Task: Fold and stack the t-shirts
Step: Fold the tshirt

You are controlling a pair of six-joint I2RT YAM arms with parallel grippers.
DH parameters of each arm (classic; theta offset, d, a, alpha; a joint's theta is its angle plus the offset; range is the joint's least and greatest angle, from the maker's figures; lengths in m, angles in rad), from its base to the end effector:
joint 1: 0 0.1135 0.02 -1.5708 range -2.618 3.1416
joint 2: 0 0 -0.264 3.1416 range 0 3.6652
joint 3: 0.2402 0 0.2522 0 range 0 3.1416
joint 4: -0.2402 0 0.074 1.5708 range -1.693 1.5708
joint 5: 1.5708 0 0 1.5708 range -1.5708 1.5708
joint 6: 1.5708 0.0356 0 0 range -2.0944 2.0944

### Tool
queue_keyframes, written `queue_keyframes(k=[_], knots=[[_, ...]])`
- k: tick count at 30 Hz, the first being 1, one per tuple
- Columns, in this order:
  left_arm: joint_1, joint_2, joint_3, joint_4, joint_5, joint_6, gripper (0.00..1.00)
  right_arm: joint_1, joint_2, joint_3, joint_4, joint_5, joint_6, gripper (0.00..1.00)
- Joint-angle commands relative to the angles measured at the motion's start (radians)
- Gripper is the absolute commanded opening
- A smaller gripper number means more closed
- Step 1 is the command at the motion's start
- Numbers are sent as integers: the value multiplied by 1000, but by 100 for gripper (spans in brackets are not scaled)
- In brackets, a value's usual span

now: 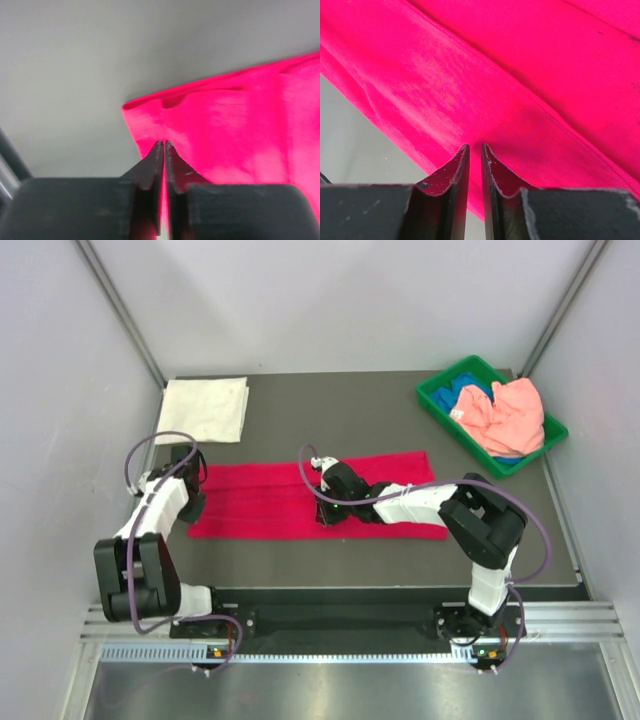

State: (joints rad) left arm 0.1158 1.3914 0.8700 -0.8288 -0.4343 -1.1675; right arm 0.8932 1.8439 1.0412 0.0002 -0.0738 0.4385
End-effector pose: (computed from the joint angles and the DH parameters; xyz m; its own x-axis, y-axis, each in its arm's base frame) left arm 0.2351 0.0424 0.1996 -0.1999 -0.8633 -0.4635 -0.9685 0.2458 -0.0401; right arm 0.2366 0.2982 0.1545 -0.7517 -0.2587 -0.6067 -0.5411 0.7678 0.3430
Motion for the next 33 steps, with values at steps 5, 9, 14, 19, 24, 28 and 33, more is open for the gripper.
queue_keyframes(k=[5,9,14,19,24,28,33], knots=[[30,-147,-103,146,43,114,26,-14,-8,10,32,-3,0,16],[113,-126,-126,149,100,140,25,-16,-6,13,34,-4,0,16],[139,-63,-121,120,92,135,22,-16,5,22,32,-11,2,16],[139,-52,-158,192,101,111,29,-16,3,22,32,-14,2,16],[140,-84,-167,211,66,114,30,-17,2,22,32,-12,0,16],[140,-68,-154,197,43,115,32,-19,3,22,32,-12,2,16],[140,-61,-151,224,52,111,34,-20,5,23,29,-12,-1,16]])
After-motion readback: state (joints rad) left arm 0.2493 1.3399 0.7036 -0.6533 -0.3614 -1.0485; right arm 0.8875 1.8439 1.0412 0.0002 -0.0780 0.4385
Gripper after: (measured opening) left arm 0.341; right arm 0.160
